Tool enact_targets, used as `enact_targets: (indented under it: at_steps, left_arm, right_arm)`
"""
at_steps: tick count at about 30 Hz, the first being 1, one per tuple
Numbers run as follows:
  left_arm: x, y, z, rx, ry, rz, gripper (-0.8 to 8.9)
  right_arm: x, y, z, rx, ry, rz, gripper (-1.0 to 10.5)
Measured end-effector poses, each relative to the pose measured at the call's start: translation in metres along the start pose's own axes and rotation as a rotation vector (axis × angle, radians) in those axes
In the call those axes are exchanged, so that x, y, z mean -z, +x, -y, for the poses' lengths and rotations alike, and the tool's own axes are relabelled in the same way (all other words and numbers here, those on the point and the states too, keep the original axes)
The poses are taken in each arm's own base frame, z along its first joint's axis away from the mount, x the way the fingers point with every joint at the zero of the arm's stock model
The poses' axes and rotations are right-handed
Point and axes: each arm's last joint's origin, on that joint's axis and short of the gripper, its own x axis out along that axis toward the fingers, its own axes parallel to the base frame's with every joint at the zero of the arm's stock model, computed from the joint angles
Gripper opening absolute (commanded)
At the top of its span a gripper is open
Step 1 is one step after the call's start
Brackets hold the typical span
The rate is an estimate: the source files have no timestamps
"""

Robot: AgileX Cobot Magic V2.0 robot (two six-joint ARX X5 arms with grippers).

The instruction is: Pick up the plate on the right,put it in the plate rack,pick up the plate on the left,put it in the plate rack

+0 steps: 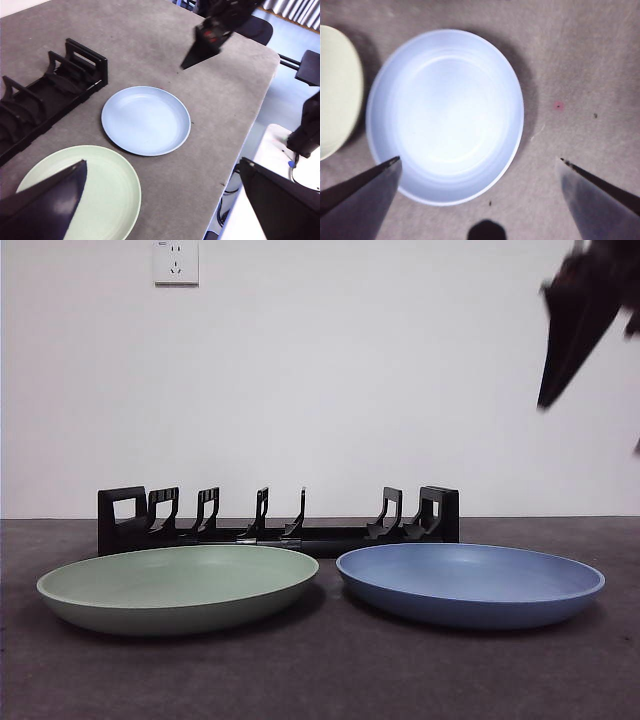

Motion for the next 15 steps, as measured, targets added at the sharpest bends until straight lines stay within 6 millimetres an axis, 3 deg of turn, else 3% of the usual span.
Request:
enact_targets:
  at_steps: [7,11,15]
  left_arm:
    - [0.000,0.001,0.000,0.005,0.005,-0.003,6.59]
    - [0.000,0.001,0.000,0.006,0.005,-0.003,6.59]
    - [0.000,0.001,0.000,0.006,0.005,-0.004,6.59]
  right_arm:
    - [-0.008,0.048,0.019,-0.001,0.046,-0.114,6.2]
    - [-0.008,0.067,0.026,0.008,0.062,-0.162,5.3]
    - [-0.008,0.081,0.027,0.013,0.058,-0.191,5.3]
